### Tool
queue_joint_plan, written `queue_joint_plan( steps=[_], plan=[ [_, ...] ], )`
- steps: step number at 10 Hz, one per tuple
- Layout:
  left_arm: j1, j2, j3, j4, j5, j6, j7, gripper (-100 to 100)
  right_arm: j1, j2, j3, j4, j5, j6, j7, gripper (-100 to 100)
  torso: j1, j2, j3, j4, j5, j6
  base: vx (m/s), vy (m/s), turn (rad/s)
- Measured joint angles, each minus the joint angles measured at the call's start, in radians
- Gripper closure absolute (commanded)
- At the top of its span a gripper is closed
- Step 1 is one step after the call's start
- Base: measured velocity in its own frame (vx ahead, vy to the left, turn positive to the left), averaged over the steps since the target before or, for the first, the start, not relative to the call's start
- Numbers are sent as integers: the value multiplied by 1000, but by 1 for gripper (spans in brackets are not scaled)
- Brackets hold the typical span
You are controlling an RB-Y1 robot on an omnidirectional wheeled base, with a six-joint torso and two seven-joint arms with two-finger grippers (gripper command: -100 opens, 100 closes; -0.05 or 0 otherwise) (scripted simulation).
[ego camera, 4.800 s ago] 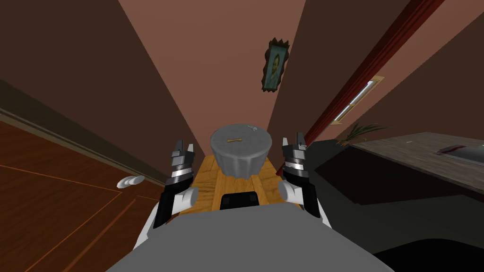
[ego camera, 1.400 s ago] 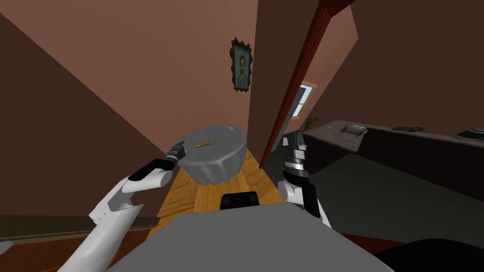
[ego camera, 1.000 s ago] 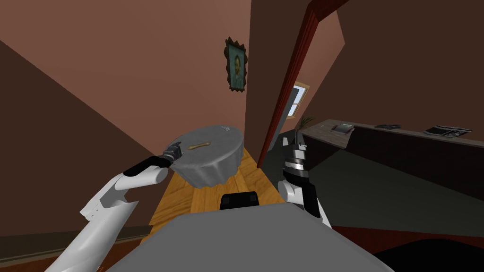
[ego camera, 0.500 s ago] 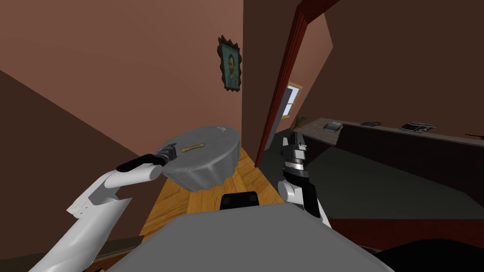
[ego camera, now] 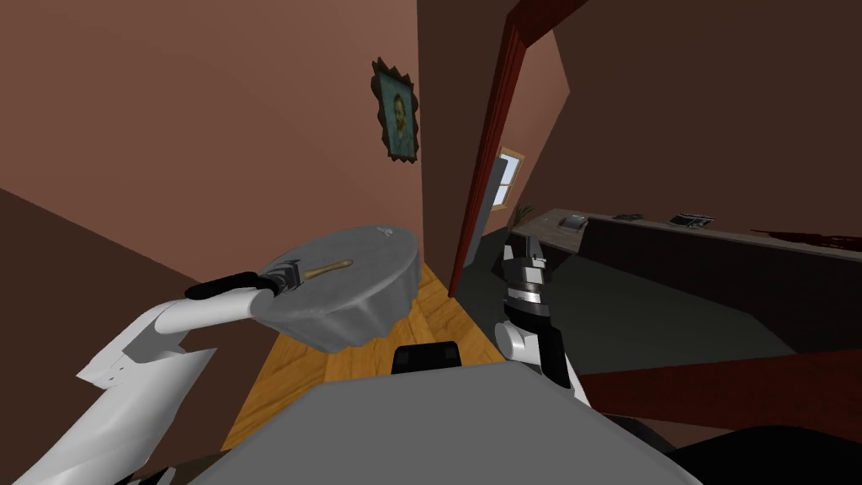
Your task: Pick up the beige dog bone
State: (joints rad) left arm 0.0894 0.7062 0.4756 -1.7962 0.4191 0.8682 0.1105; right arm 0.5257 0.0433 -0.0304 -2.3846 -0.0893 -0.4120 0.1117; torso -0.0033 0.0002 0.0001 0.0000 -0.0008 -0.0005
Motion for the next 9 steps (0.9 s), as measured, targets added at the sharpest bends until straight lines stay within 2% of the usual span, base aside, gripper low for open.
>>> queue_joint_plan(
  steps=[6, 9],
  plan=[
    [-33, 59, 74, 99, 9, 160, 19, -100, 0, 0, 0, 0, 0, 0, 0, 0, 1, 0, 0, 0, 0, 0, 14, -33, -124],
    [-45, 83, 108, 131, 9, 245, 31, -100, 0, 0, 0, 0, 0, 0, 0, 0, 2, 1, 0, 0, 0, -1, 15, -31, -132]
  ],
)
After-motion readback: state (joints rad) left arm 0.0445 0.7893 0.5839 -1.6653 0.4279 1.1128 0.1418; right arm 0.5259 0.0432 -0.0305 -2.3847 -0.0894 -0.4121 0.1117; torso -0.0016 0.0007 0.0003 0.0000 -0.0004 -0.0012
